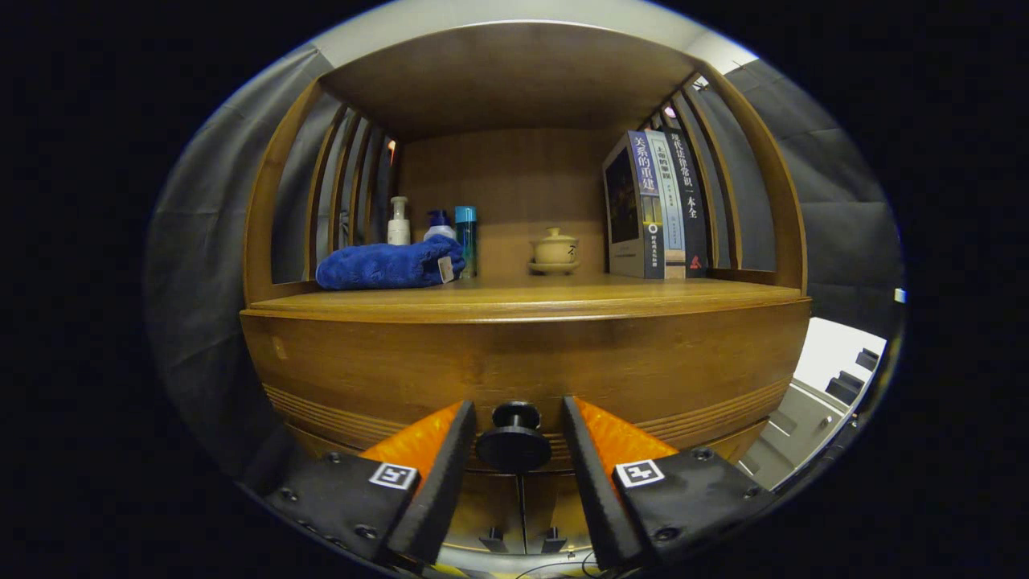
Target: Pull open the drawer, take out the items inside it, and place them on the countertop above the cabinet.
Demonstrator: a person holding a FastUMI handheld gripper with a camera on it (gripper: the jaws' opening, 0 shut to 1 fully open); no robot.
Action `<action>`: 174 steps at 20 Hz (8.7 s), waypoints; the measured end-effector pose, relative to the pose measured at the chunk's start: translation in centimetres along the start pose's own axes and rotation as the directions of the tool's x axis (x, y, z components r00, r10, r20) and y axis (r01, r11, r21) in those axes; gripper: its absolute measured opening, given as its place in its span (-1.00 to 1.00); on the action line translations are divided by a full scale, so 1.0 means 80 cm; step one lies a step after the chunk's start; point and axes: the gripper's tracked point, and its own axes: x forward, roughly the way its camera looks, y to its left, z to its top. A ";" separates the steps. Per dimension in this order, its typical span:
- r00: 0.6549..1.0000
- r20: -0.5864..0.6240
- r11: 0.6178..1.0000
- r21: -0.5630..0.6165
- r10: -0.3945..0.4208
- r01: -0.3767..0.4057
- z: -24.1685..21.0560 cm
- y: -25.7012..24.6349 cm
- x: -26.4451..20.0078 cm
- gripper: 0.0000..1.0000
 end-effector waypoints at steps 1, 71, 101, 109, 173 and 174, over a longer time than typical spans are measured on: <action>1.000 -0.015 1.000 0.018 0.015 -0.015 -0.006 0.007 0.000 0.41; 0.993 0.023 0.993 -0.040 0.115 -0.114 0.032 0.005 -0.246 0.96; 0.637 -0.761 0.992 0.070 0.122 -0.105 -0.019 0.033 -0.063 1.00; 0.530 -0.845 0.997 0.050 0.076 -0.064 -0.023 0.016 -0.079 0.37; 0.931 -0.355 0.994 0.098 0.088 -0.056 0.326 -0.041 -0.004 0.98; 0.943 -0.319 0.993 0.098 0.096 -0.068 0.341 -0.039 -0.018 0.98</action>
